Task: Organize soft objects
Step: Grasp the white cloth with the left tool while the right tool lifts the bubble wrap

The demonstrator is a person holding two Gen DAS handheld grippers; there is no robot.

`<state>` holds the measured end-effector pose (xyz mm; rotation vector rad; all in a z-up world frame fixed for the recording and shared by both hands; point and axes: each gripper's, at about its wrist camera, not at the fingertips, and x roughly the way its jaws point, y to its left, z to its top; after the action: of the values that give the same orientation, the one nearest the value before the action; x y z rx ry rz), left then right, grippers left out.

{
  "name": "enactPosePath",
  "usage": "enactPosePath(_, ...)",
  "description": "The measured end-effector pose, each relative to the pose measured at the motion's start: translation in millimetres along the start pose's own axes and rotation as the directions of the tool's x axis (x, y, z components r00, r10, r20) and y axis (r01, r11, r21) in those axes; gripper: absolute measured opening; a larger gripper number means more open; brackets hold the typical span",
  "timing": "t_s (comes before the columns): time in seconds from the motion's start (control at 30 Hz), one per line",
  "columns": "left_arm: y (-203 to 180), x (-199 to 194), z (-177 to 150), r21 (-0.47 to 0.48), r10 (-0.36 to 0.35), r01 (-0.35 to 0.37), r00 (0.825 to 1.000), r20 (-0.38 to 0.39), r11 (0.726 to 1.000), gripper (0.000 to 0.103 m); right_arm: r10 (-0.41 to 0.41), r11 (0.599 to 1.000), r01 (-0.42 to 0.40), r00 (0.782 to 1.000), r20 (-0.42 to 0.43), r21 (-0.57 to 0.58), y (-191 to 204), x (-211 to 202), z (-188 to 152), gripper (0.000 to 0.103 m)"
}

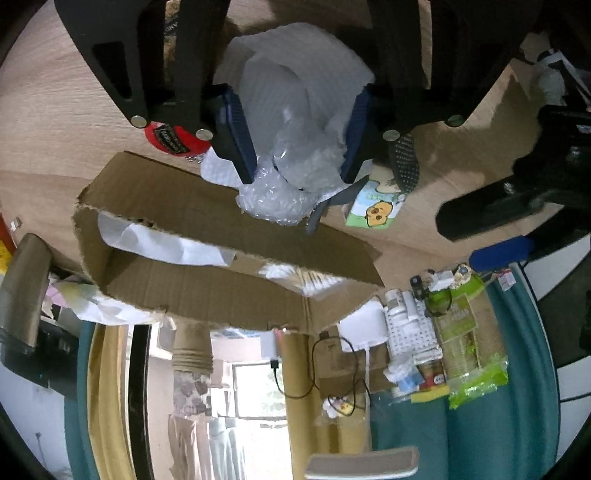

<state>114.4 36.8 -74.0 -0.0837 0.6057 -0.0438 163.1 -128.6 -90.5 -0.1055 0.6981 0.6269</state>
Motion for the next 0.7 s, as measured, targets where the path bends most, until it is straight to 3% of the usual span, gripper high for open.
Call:
enactPosePath(0.2,-1,4,-1,0.007,-0.003,0.003,1.000,-0.014,1.000,0.093,-0.005,0.999,-0.001,0.994,0.108,0.047,-15,-34,7,0.048)
enactPosePath(0.3,0,9,-3,0.007,-0.002,0.002,1.000,-0.028,1.000,0.093,0.007,0.998,-0.021,0.979,0.203,0.064,-23,-59,10,0.048)
enactPosePath(0.4,0,13,-4,0.001,0.000,0.000,0.999,-0.039,1.000,0.093,-0.036,0.998,0.021,0.964,0.265,0.058,-26,-77,13,0.048)
enactPosePath(0.7,-18,12,2,0.035,-0.034,0.035,0.999,-0.029,0.999,0.093,-0.123,0.991,0.106,0.960,0.250,0.084,-47,-85,1,0.048)
